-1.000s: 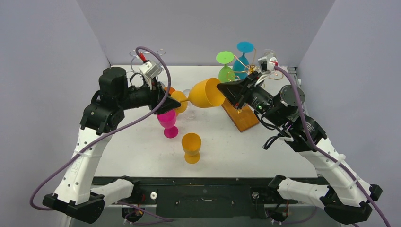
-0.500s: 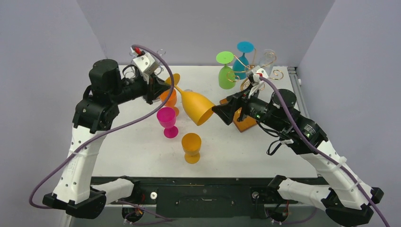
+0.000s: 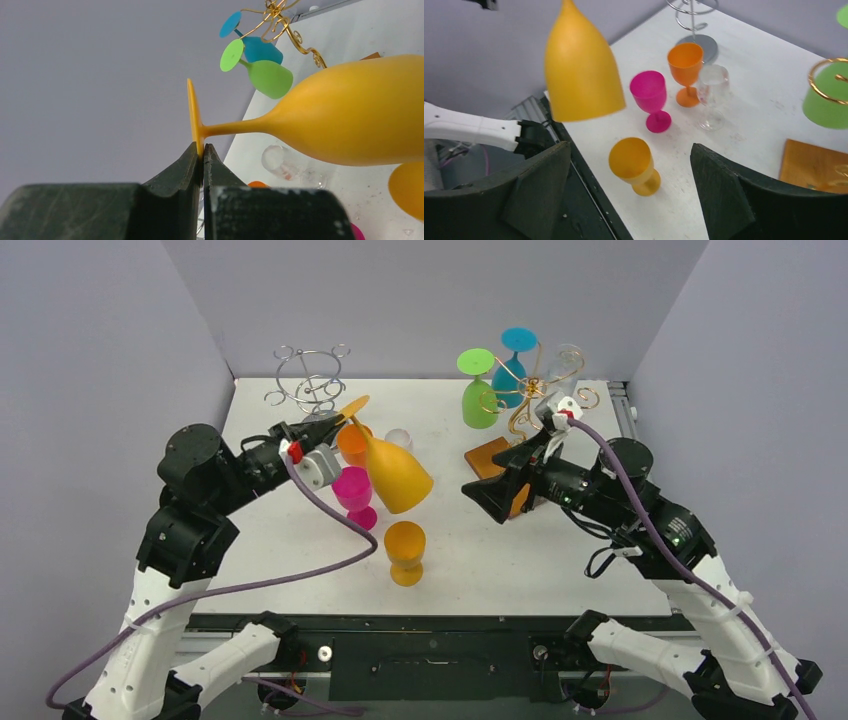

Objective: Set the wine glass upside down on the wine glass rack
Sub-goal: Turn the wine glass upside down at the wine rack.

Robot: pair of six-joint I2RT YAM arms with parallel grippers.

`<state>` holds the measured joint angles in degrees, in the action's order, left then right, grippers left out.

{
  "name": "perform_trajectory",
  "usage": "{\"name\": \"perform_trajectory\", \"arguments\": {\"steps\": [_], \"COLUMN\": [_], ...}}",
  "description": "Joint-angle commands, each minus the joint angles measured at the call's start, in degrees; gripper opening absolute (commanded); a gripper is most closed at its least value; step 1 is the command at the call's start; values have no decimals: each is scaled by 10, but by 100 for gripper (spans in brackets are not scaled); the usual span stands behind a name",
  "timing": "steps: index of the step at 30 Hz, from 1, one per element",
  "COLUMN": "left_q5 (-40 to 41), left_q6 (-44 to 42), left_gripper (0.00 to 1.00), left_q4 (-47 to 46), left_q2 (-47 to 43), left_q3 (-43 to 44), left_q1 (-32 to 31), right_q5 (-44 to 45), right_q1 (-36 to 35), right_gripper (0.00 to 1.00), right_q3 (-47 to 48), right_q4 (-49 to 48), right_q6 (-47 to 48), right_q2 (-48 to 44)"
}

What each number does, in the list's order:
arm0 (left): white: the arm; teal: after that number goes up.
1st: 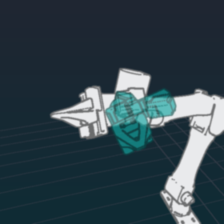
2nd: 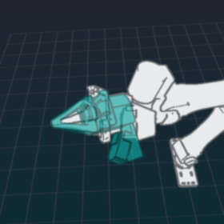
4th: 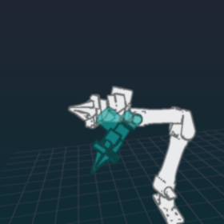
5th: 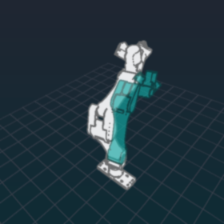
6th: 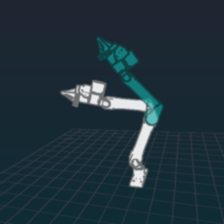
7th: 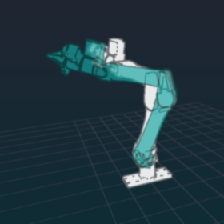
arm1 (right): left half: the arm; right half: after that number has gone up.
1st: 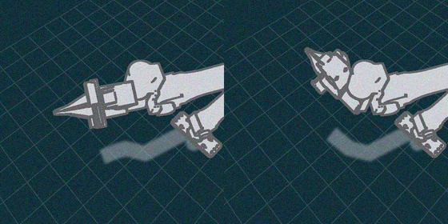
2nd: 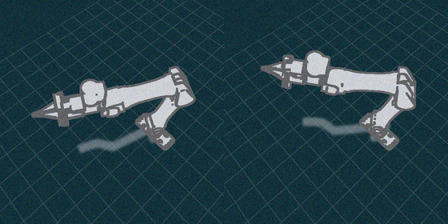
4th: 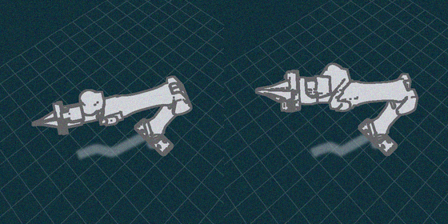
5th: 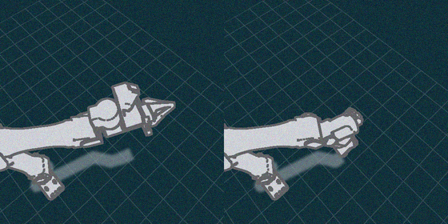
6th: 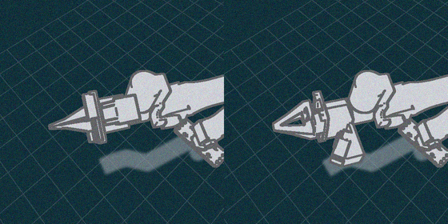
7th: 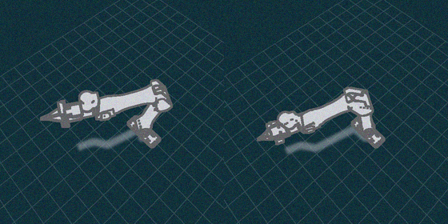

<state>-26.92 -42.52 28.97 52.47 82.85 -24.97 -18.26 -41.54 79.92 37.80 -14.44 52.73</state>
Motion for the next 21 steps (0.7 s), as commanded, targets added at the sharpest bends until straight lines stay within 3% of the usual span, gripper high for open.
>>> {"name": "perform_trajectory", "arguments": {"steps": [1, 4, 8, 14, 21], "left_q5": [21, 34, 37, 28, 17], "left_q6": [-106, -133, -148, -154, -158], "left_gripper": [0, 0, 0, 0, 0], "left_q4": [-68, -66, -62, -53, -48], "left_q2": [-17, -24, -25, -27, -30], "left_q3": [-33, -40, -38, -39, -41], "left_q1": [-43, -71, -87, -90, -92], "right_q5": [-135, -177, -203, -165, -177], "right_q1": [3, 2, -11, -74, -80], "right_gripper": [85, 85, 85, 85, 85], "right_q3": [-80, -134, -139, -193, -219], "right_q4": [-231, -364, -373, -431, -477], "right_q6": [-87, -122, -97, -16, -23], "right_q2": [5, 26, 72, 85, 119]}}
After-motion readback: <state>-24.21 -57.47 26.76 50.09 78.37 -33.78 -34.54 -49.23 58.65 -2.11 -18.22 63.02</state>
